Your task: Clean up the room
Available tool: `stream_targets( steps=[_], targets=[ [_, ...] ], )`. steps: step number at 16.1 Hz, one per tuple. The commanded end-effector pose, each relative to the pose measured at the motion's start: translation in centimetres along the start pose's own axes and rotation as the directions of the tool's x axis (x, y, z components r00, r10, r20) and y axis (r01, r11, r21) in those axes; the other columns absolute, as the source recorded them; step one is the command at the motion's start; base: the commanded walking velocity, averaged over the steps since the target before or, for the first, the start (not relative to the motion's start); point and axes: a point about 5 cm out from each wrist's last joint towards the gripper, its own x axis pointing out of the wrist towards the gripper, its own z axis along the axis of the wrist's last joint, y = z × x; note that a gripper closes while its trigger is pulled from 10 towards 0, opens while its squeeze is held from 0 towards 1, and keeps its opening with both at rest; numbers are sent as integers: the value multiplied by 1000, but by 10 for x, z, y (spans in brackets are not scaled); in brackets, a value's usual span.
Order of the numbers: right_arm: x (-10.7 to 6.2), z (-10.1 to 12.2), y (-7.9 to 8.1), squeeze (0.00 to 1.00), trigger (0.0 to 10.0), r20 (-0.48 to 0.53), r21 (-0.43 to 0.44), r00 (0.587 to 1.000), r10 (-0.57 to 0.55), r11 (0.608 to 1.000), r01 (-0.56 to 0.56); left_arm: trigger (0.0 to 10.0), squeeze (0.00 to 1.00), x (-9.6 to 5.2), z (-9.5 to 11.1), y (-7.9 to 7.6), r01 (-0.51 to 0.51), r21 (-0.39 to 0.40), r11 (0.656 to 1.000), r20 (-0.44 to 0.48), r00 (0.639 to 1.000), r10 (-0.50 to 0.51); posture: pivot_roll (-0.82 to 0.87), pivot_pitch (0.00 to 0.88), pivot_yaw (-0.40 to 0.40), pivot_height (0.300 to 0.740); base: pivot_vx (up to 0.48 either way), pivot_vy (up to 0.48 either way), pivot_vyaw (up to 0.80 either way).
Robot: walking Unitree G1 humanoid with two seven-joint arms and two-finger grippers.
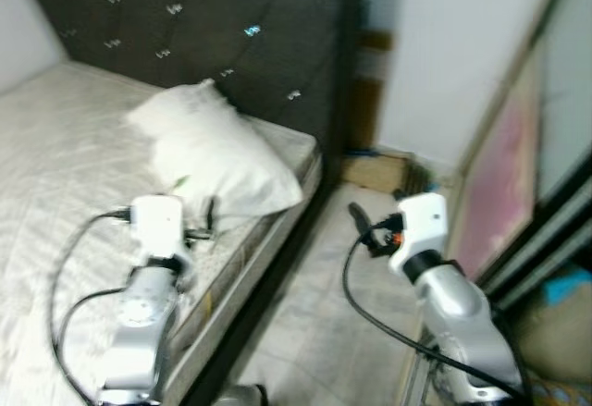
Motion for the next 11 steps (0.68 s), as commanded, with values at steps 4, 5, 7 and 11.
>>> stream_targets(
  steps=[4, 5, 7, 11],
  targets=[
    [1, 0, 2, 0, 10000, 5, 1, 1000, 8, 1000, -8, 10000, 0, -3, 3, 3, 25, -13, 1000, 34, 999, -25, 12, 0, -18, 740, 0, 0, 794],
    [1, 0, 2, 0, 10000, 6, 0, 1000, 8, 1000, -8, 10000, 0, -3, 4, 2, 26, -14, 1000, 38, 999, -26, 11, 0, -17, 740, 0, 0, 794],
    [5, 5, 2, 0, 10000, 23, -7, 1000, 11, 1000, -10, 10000, 0, -3, 5, 1, 33, -26, 999, 51, 998, -32, 7, 0, -13, 740, 0, 0, 794],
    [6, 7, 0, 0, 10000, 38, 6, 999, 2, 1000, -2, 10000, 0, -4, 6, 0, 63, -33, 997, 64, 996, -61, 6, 0, -9, 740, 0, 0, 791]
  ],
)
